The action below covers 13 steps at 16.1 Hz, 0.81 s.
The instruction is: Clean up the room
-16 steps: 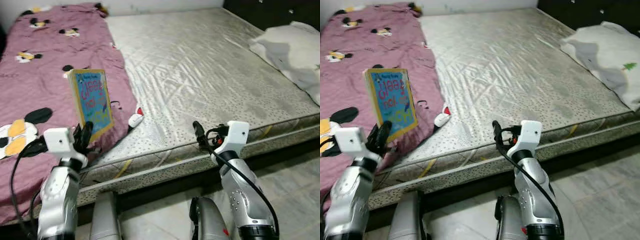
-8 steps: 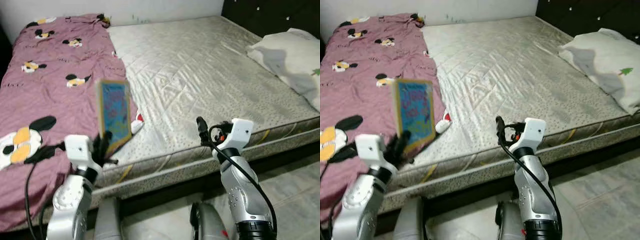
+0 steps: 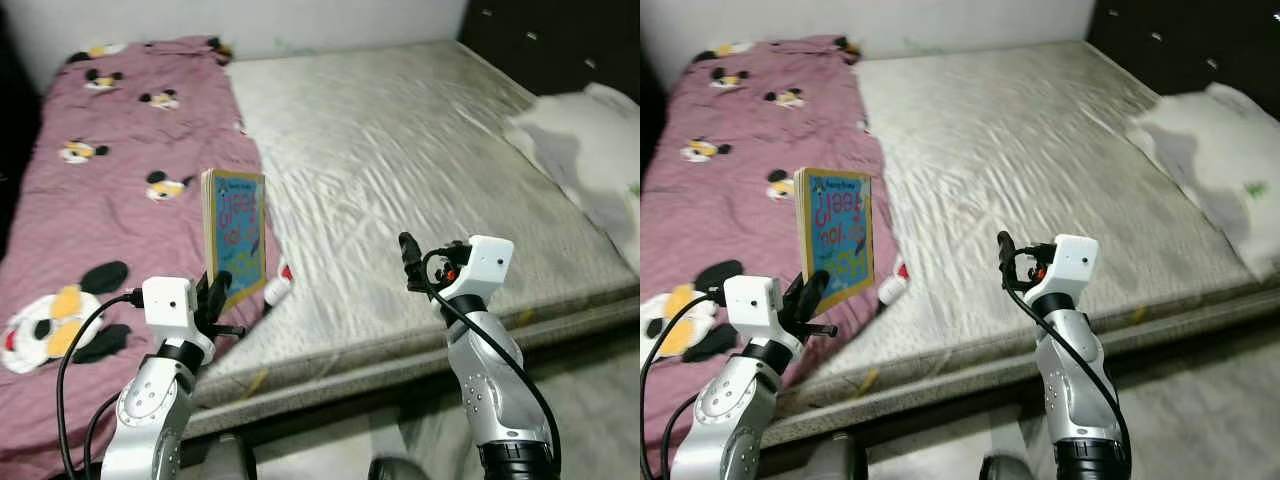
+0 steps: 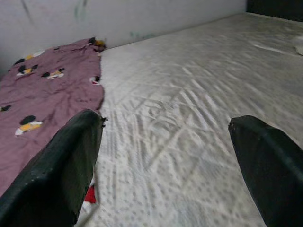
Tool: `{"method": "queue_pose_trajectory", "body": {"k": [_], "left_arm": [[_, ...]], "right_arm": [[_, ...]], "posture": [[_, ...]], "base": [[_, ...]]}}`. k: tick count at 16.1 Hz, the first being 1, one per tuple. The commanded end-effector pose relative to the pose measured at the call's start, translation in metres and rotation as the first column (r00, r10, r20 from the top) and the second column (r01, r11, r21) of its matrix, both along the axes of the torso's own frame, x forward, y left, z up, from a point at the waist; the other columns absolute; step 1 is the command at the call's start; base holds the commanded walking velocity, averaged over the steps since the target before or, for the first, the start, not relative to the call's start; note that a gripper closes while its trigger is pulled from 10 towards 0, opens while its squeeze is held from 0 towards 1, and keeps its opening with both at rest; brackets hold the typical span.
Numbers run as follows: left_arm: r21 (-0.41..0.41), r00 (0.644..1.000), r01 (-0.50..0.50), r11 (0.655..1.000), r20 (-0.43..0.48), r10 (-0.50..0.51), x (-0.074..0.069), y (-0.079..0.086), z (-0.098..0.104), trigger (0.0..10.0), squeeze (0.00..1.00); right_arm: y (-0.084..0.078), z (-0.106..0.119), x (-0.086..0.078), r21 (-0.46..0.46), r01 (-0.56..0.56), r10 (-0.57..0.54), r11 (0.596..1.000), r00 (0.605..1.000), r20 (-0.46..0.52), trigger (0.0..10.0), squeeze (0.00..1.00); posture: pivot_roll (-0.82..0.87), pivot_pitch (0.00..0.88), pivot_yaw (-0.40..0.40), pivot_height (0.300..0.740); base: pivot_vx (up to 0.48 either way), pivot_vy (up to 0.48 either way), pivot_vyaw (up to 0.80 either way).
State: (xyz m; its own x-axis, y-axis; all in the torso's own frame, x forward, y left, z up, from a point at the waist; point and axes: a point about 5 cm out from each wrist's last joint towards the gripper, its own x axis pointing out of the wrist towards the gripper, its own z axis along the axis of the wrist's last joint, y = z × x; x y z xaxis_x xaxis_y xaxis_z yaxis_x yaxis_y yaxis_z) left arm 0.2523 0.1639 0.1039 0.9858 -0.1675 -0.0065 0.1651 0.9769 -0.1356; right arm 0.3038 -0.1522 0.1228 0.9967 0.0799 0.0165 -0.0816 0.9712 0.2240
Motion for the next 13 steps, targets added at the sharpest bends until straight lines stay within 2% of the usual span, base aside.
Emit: {"method": "queue_pose_trajectory", "body": {"k": [1, 6, 7, 8, 9, 10, 13], "left_arm": [[0.026, 1.0, 0.001, 1.0, 0.029, -0.002, 0.0, 0.001, 0.008, 0.0, 0.0], [0.014, 0.999, 0.018, 1.0, 0.042, -0.018, 0.007, -0.003, 0.013, 0.1, 0.0], [0.02, 0.999, 0.02, 1.0, 0.032, -0.021, 0.008, -0.004, 0.012, 0.7, 0.0], [0.028, 1.0, 0.014, 1.0, 0.024, -0.014, 0.008, -0.006, 0.01, 6.4, 0.0], [0.035, 1.0, 0.015, 0.999, 0.024, -0.016, 0.008, -0.009, 0.01, 10.0, 0.0], [0.054, 1.0, 0.009, 0.998, 0.026, -0.011, 0.008, -0.011, 0.011, 10.0, 0.0], [0.028, 1.0, 0.005, 1.0, 0.016, -0.005, 0.01, -0.016, 0.011, 10.0, 0.0]], "right_arm": [[-0.001, 0.002, 0.0, -0.008, 0.008, -0.008, 1.0, 1.0, 0.006, 10.0, 0.0], [-0.001, -0.001, -0.002, -0.022, 0.005, -0.005, 1.0, 1.0, -0.007, 10.0, 0.0], [-0.002, -0.002, -0.002, -0.025, 0.005, -0.005, 1.0, 1.0, -0.007, 10.0, 0.0], [-0.002, -0.002, -0.003, -0.026, 0.006, -0.006, 1.0, 1.0, -0.008, 10.0, 0.0], [-0.003, -0.004, -0.003, -0.037, 0.012, -0.012, 0.999, 1.0, -0.019, 10.0, 0.0], [-0.002, -0.007, -0.004, -0.049, 0.012, -0.014, 0.999, 0.999, -0.034, 10.0, 0.0], [0.004, -0.009, -0.007, -0.043, -0.004, 0.003, 0.999, 0.999, -0.033, 10.0, 0.0]], "posture": [[-0.07, 0.0, -0.018, 0.74], [-0.07, 0.0, -0.015, 0.74], [-0.07, 0.0, -0.015, 0.74], [-0.06, 0.0, -0.015, 0.74], [-0.06, 0.0, -0.016, 0.74], [-0.06, 0.0, -0.016, 0.74], [-0.06, 0.0, -0.024, 0.74]], "base": [[0.0, 0.0, 0.0], [0.0, 0.0, 0.0], [0.0, 0.0, 0.0], [0.0, 0.0, 0.0], [0.0, 0.0, 0.0], [0.0, 0.0, 0.0], [0.0, 0.0, 0.0]]}}
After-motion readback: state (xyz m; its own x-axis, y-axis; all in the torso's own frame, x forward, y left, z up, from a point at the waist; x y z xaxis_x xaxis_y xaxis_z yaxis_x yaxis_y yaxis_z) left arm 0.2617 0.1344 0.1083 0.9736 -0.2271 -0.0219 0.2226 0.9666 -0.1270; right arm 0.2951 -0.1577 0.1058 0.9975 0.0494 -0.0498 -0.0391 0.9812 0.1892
